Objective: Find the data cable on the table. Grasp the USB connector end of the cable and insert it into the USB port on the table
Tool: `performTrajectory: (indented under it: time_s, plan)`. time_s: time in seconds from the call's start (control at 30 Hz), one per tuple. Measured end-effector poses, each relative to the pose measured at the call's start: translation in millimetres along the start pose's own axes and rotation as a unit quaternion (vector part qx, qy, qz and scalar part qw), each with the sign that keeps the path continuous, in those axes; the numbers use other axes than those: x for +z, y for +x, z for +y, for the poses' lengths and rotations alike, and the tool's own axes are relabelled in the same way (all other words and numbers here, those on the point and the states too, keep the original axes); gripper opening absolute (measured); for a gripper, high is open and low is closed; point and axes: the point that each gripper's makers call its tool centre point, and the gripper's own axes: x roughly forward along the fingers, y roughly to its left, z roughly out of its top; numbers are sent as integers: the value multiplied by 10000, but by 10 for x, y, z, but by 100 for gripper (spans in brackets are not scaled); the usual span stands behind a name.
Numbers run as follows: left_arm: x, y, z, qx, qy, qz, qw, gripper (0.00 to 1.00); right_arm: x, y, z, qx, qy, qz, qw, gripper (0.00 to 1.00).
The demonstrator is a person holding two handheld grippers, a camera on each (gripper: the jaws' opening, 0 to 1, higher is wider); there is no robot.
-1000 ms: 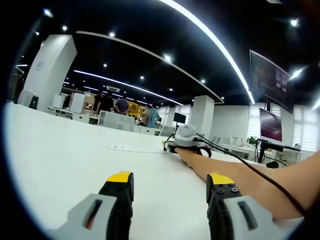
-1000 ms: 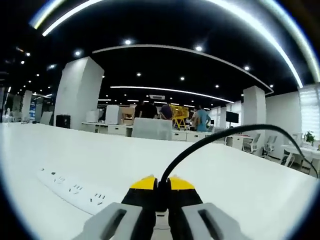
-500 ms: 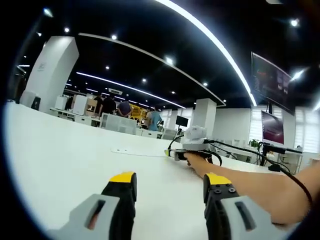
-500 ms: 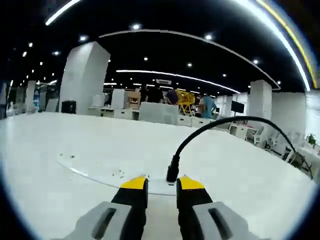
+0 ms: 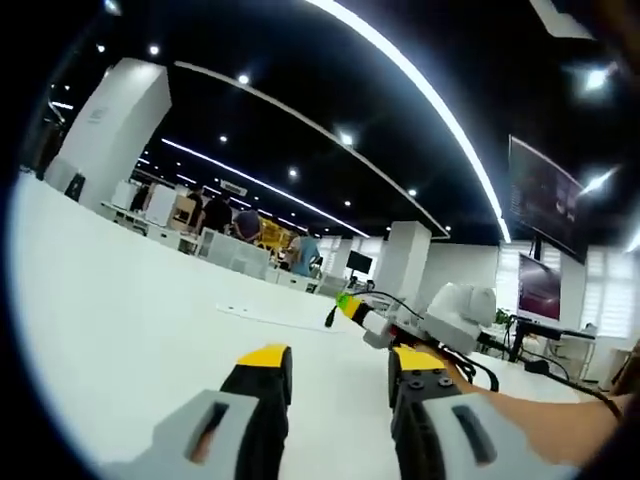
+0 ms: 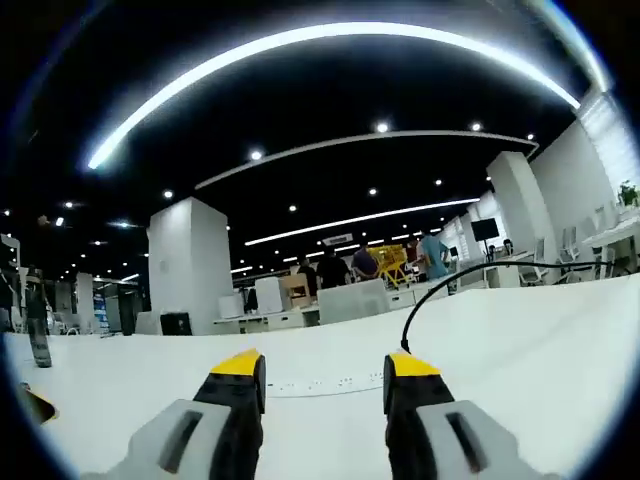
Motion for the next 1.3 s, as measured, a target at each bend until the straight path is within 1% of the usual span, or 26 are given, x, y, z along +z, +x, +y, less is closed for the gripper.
performTrajectory:
  time_s: [0.03,0.13,0.23,0.27,0.3,0.4,0.47,0.5,0.57,0.6,0.63,0.67,0.73,0.8,0.83,0.87,0.9,0.93,0.97,1.0,1.03,1.07,1.1,1.17,1.23,1.3]
  plan:
    - [24,-4,10,7,-77,-56,10000,35,24,-19,11,2,-32,-35,10000,51]
    - [101,-33,37,12,-346,-230,9991,34,108,-233,188,1,-99,-248,9996,54]
    - [178,-45,41,-25,-694,-439,9966,34,220,-396,332,21,-84,-543,9985,58]
    - [220,-38,41,-54,-857,-539,9949,34,249,-444,347,-12,-61,-641,9979,60]
    - [227,-40,43,-56,-903,-554,9944,34,272,-485,353,-38,-67,-720,9974,61]
    - [299,-31,46,-138,-1138,-755,9905,35,437,-695,386,-194,-42,-1113,9936,67]
    - [341,-27,60,-180,-1289,-864,9877,36,488,-747,414,-208,132,-1279,9915,71]
    - [357,-38,37,-196,-1348,-916,9864,36,528,-791,412,-278,298,-1394,9894,72]
    - [422,-60,4,-249,-1489,-1132,9820,39,591,-935,427,-378,519,-1523,9862,73]
    - [434,-62,9,-259,-1512,-1163,9813,40,617,-940,407,-365,704,-1611,9837,74]
    - [454,-71,-6,-291,-1510,-1191,9809,41,662,-958,374,-391,899,-1761,9795,74]
    - [463,-74,-13,-303,-1513,-1212,9806,42,693,-1018,368,-452,1038,-1834,9765,74]
    - [486,-73,-23,-348,-1522,-1253,9798,42,753,-1114,359,-508,1384,-2030,9680,75]
    - [510,-89,-50,-416,-1541,-1312,9784,44,762,-1182,333,-575,1672,-2126,9610,77]
    - [520,-91,-56,-434,-1531,-1334,9782,45,777,-1213,310,-638,1887,-2203,9549,81]
    - [530,-89,-54,-452,-1529,-1356,9779,47,770,-1229,320,-577,2177,-2220,9487,85]
    - [543,-88,-61,-483,-1542,-1388,9770,49,798,-1242,328,-435,2573,-2350,9363,88]
    - [553,-79,-63,-509,-1527,-1415,9768,50,821,-1230,307,-279,2903,-2510,9230,89]
    - [558,-78,-69,-522,-1512,-1426,9768,52,824,-1221,303,-182,3079,-2563,9161,88]
    - [562,-71,-81,-563,-1488,-1437,9767,54,755,-1183,325,-32,3367,-2410,9102,88]
    - [568,-65,-92,-602,-1478,-1451,9765,55,722,-1161,316,19,3528,-2339,9060,88]
    - [572,-61,-105,-636,-1469,-1460,9762,57,709,-1148,296,28,3590,-2365,9029,88]
    - [575,-61,-110,-656,-1469,-1467,9760,59,706,-1146,284,24,3551,-2380,9040,88]
    - [582,-52,-119,-697,-1463,-1493,9754,63,719,-1168,354,84,3492,-2354,9070,88]
    - [589,-46,-114,-708,-1472,-1515,9749,64,712,-1157,384,76,3211,-2293,9188,88]
    - [608,-47,-99,-715,-1525,-1566,9732,66,720,-1132,419,156,3140,-2272,9217,91]
